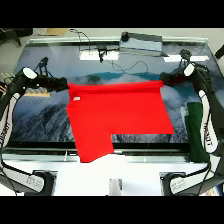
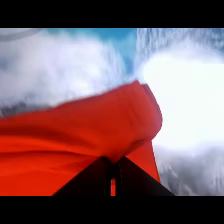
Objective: Fold the shirts.
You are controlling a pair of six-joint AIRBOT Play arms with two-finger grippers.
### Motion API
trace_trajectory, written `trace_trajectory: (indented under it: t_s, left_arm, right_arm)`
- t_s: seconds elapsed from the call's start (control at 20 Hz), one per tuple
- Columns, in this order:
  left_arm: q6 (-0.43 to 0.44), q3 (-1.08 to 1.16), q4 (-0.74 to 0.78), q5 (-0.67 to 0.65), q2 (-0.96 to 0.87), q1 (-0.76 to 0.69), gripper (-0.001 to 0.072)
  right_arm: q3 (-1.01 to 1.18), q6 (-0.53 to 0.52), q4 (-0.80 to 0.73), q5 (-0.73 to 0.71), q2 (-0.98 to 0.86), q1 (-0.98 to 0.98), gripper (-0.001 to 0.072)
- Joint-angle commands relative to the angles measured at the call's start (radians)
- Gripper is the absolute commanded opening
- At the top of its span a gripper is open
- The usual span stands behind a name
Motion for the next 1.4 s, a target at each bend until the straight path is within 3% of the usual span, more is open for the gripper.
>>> trace_trajectory:
  t_s: [0.0,0.15,0.45,0.5,0.55,0.6,0.75,0.9,1.05,1.1,1.2,1.35]
  left_arm:
    - [0.034,-0.019,0.061,-0.286,0.002,-0.021,0.0033]
    - [-0.027,-0.078,0.138,-0.294,0.002,-0.044,0.0033]
    - [-0.056,-0.092,0.178,-0.294,-0.003,-0.030,0.0040]
    - [-0.056,-0.091,0.161,-0.294,-0.003,-0.032,0.0149]
    - [-0.056,-0.091,0.138,-0.298,-0.001,-0.031,0.0378]
    - [-0.053,-0.084,0.134,-0.320,0.001,-0.030,0.0473]
    - [-0.045,-0.048,0.151,-0.455,0.015,0.007,0.0472]
    - [-0.045,-0.121,0.150,-0.524,0.107,0.055,0.0473]
    - [-0.049,-0.441,0.093,-0.449,0.284,0.063,0.0472]
    - [-0.049,-0.563,0.040,-0.405,0.333,0.060,0.0472]
    - [-0.039,-0.772,-0.083,-0.300,0.414,0.049,0.0471]
    - [-0.030,-0.924,-0.126,-0.204,0.465,0.015,0.0461]
  right_arm:
    - [-0.003,-0.072,-0.029,0.214,-0.010,0.000,0.0026]
    - [-0.003,-0.065,-0.047,0.276,-0.058,0.000,0.0026]
    - [-0.005,-0.017,-0.044,0.304,-0.093,0.001,0.0027]
    - [-0.005,-0.017,-0.038,0.299,-0.092,0.000,0.0144]
    - [-0.005,-0.034,-0.012,0.307,-0.083,0.000,0.0432]
    - [-0.005,-0.060,-0.006,0.326,-0.067,0.000,0.0540]
    - [-0.005,-0.087,-0.124,0.419,0.010,-0.034,0.0539]
    - [-0.008,-0.066,-0.037,0.598,0.063,-0.164,0.0532]
    - [-0.091,-0.071,0.066,0.631,0.127,-0.254,0.0521]
    - [-0.139,-0.075,0.060,0.611,0.154,-0.259,0.0474]
    - [-0.229,-0.079,0.075,0.594,0.195,-0.259,0.0473]
    - [-0.329,-0.096,0.105,0.596,0.238,-0.259,0.0474]
